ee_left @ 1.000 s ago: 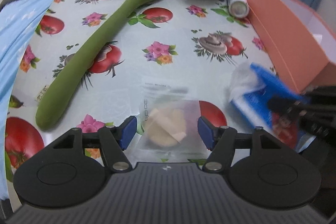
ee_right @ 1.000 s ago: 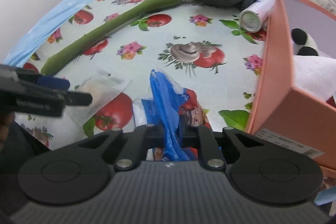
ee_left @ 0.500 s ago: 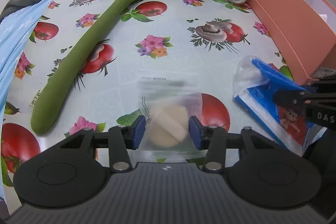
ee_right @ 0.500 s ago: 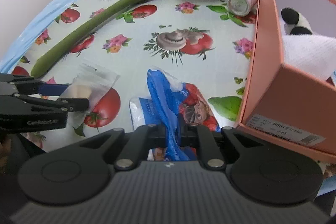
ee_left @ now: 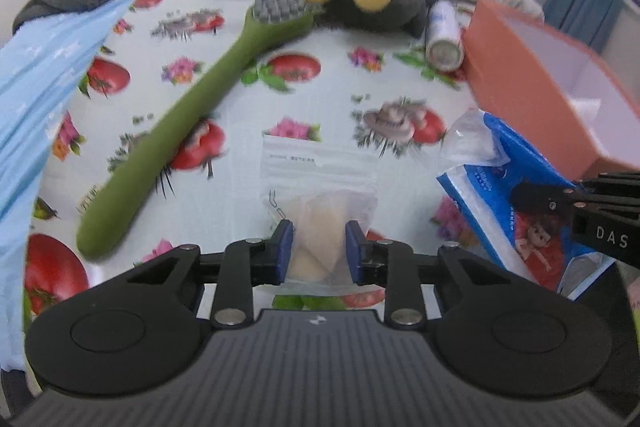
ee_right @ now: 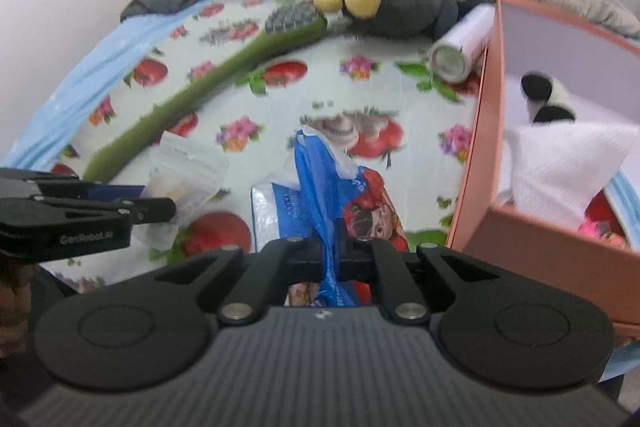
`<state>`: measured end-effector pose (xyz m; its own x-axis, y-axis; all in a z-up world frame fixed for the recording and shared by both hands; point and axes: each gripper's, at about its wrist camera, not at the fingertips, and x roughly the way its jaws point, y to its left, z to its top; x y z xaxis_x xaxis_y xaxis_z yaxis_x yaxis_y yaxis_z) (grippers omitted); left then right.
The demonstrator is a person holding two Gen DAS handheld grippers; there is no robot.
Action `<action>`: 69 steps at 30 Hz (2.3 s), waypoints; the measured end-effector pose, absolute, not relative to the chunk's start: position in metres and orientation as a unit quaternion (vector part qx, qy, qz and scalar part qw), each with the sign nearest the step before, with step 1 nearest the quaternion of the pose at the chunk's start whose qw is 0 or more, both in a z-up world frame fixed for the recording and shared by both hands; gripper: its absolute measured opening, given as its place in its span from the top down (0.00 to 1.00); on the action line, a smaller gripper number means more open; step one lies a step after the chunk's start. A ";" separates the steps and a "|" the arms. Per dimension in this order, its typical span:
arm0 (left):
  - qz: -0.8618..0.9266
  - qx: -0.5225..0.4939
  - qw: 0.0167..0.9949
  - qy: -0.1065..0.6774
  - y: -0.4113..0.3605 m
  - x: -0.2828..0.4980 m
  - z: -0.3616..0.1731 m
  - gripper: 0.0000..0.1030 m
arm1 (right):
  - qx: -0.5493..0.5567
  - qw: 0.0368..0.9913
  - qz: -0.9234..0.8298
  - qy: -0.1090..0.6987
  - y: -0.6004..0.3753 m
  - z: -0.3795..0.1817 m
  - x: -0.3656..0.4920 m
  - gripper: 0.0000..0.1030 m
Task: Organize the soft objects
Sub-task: 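Carry the sponge bag and tissue packet over the pink box, then lower both items into the box and open both tools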
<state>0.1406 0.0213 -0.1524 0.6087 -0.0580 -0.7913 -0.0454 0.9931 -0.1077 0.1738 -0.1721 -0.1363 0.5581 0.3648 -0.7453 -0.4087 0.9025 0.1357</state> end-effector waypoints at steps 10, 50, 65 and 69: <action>-0.009 -0.077 0.929 0.362 0.014 0.125 -0.069 0.68 | 0.004 0.912 0.211 0.351 -0.189 -0.070 0.161 0.93; -0.199 -0.047 0.911 0.359 -0.210 0.258 -0.032 0.68 | 0.079 0.942 0.032 0.324 -0.370 -0.038 0.213 0.93; -0.209 -0.018 0.870 0.446 -0.256 0.346 -0.112 0.67 | 0.118 0.903 0.004 0.412 -0.406 -0.114 0.272 0.91; -0.206 -0.007 0.866 0.456 -0.258 0.355 -0.125 0.66 | 0.119 0.897 0.001 0.425 -0.406 -0.127 0.286 0.91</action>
